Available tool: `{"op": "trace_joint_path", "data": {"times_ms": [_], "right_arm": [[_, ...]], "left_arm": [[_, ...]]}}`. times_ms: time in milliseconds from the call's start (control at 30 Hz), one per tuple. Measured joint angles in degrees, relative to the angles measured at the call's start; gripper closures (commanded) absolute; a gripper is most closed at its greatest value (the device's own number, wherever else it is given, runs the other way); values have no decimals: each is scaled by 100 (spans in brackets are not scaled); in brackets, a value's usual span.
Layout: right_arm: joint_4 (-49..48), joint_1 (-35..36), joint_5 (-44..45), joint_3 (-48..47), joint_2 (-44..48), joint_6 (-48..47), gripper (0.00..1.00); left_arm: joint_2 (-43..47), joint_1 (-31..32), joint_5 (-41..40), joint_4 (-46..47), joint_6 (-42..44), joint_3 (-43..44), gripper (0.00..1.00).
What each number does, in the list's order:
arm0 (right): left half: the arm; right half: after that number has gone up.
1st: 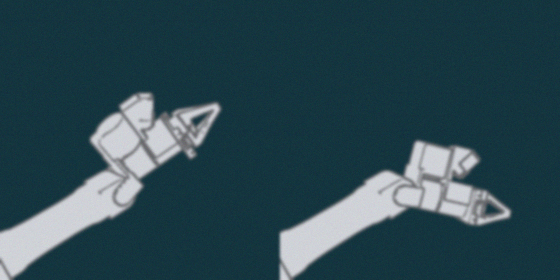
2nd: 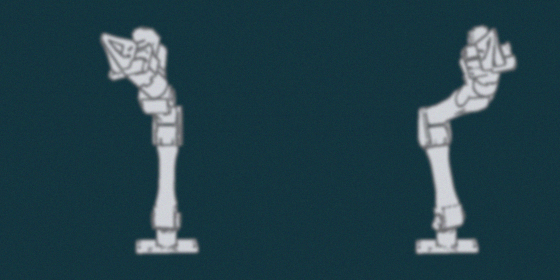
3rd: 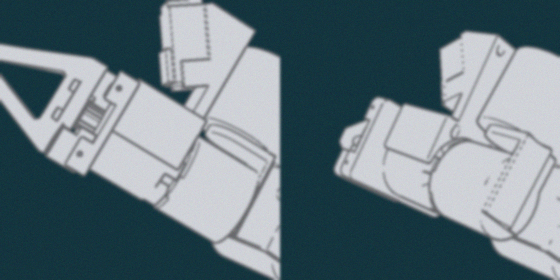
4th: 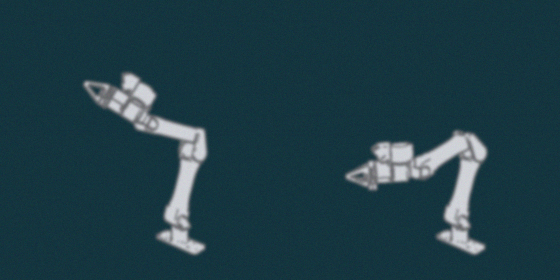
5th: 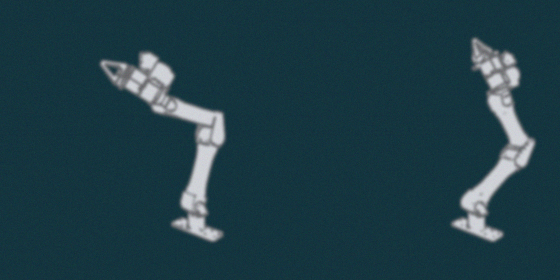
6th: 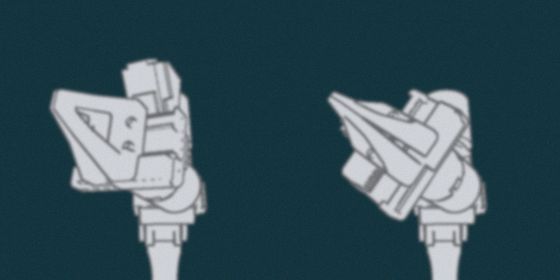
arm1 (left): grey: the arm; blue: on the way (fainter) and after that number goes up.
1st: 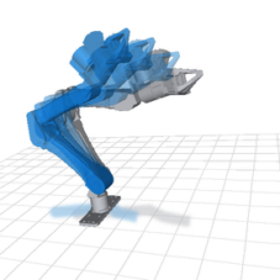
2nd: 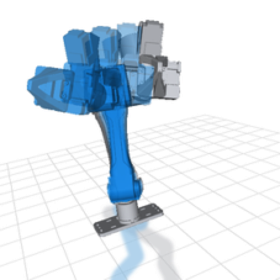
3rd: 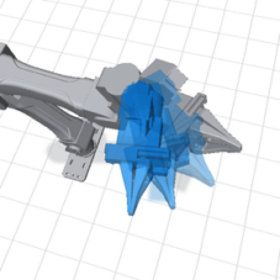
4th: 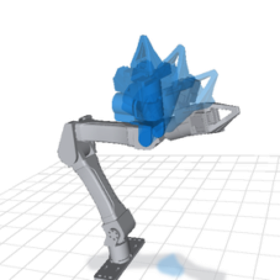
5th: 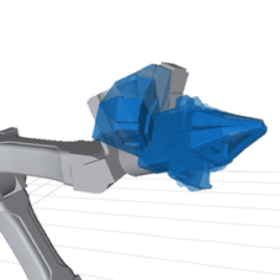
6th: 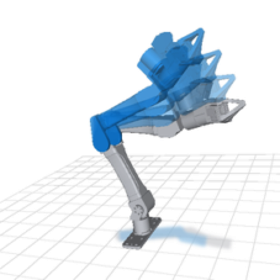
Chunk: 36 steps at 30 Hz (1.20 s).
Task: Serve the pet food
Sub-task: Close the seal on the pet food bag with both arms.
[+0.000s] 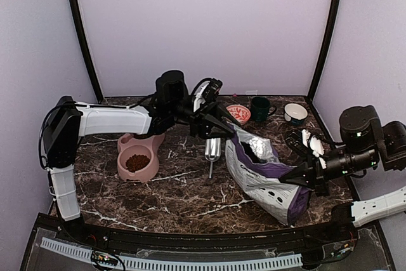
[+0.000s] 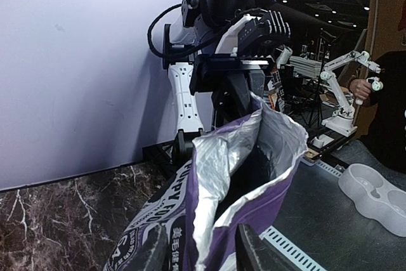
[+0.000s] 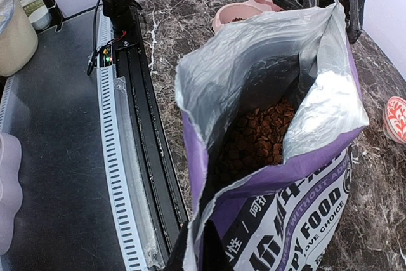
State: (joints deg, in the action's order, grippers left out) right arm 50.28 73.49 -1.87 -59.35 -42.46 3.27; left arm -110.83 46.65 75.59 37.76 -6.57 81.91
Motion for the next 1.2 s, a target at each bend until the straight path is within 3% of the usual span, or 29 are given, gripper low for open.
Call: {"op": "trace_joint_path", "data": {"times_ms": [167, 333, 600, 967, 1200], "right_arm": [[4, 0, 33, 0, 22, 2, 100], [44, 0, 85, 0, 70, 7, 100], [66, 0, 481, 2, 219, 31, 100], [-142, 17, 2806, 125, 275, 533, 100], [-787, 142, 3440, 431, 223, 1152, 100]], "left_arm": [[-129, 24, 9, -138, -7, 46, 72], [-138, 31, 7, -326, 111, 81, 100], [-98, 28, -275, -431, 232, 74, 100], [1408, -9, -2645, -2249, 960, -595, 100], [2590, 188, -3650, -2612, 1047, -1486, 100]]}}
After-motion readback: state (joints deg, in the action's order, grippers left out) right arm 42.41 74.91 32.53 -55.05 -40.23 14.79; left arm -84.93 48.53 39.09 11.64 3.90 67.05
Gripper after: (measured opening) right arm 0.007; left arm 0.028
